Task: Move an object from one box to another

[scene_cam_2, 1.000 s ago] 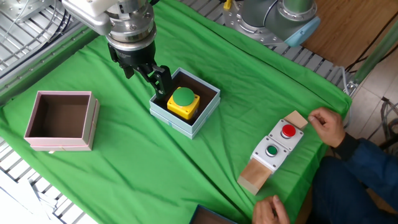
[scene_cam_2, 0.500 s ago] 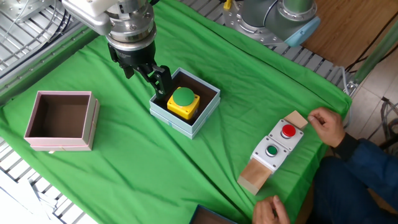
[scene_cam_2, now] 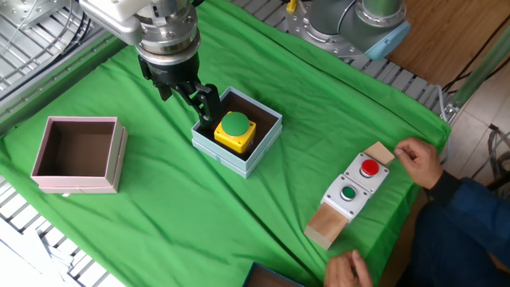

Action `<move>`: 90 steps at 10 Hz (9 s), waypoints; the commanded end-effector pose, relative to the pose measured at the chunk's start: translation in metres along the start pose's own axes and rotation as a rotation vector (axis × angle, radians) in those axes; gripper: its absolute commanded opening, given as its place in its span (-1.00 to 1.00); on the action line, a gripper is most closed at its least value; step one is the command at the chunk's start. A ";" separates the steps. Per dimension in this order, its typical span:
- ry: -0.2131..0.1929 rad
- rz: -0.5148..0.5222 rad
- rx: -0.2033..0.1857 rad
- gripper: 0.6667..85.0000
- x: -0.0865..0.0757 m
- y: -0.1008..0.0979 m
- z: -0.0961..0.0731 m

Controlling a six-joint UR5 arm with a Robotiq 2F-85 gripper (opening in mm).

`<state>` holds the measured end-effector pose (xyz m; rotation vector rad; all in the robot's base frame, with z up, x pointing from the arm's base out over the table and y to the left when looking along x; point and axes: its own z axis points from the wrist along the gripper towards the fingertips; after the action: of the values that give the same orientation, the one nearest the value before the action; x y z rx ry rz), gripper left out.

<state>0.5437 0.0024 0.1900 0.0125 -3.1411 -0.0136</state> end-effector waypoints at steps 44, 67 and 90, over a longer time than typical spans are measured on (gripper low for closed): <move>0.039 -0.358 0.034 -0.98 0.052 -0.054 0.025; 0.040 -0.587 0.017 1.00 0.066 -0.072 0.064; 0.005 -0.386 -0.079 1.00 0.074 -0.114 0.113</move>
<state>0.4687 -0.1112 0.0823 0.6186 -3.0515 -0.1143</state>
